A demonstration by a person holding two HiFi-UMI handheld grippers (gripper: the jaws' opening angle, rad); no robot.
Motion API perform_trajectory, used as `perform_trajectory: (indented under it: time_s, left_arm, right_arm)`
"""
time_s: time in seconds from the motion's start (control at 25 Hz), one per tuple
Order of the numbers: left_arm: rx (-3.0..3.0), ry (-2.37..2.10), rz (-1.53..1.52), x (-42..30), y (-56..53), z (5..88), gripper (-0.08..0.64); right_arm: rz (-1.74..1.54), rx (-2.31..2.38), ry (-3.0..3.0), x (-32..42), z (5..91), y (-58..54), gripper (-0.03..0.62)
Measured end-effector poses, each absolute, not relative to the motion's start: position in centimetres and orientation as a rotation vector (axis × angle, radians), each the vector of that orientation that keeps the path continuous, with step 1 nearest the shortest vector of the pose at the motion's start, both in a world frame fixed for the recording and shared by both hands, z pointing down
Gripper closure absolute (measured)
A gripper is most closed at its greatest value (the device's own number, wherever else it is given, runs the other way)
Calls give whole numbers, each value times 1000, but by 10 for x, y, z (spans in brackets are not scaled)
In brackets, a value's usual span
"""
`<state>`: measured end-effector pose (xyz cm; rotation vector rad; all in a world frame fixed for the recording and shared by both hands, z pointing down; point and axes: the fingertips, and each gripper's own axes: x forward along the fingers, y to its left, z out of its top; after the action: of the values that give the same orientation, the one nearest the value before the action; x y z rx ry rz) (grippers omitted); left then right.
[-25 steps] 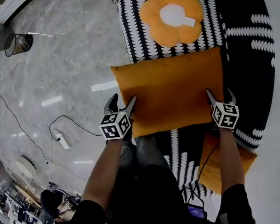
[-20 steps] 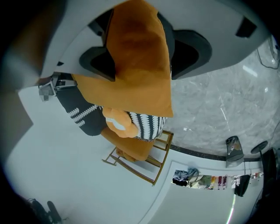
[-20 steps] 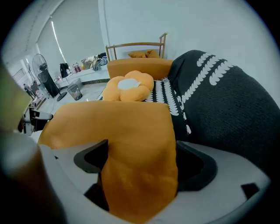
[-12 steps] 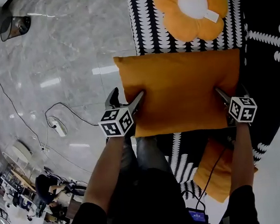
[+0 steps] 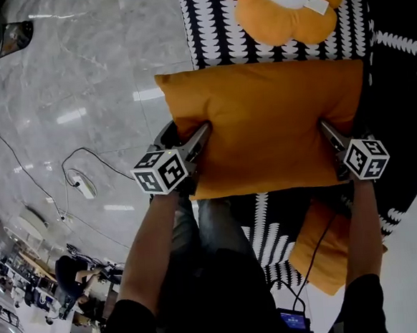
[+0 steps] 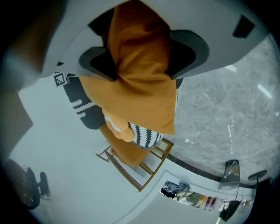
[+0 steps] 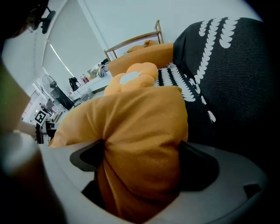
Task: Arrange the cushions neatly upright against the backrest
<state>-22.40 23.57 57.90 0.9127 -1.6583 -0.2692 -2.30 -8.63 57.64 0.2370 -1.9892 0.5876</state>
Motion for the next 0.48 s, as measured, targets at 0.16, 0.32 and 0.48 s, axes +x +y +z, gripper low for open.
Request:
perform_trajectory:
  time_s: [0.16,0.32,0.48]
  left_arm:
    - [978,-1615,-291,-220,228,563,253]
    - [1025,-1642,-229,-219,229,545,325]
    - [1120,-1649,-182,-211,223,515,344]
  right_arm:
    - [531,272,-2046,-23,555,-71,144]
    - [459,330,-2087,-17,533,-54,269]
    - [461,407,-2117,6,511,-34,324]
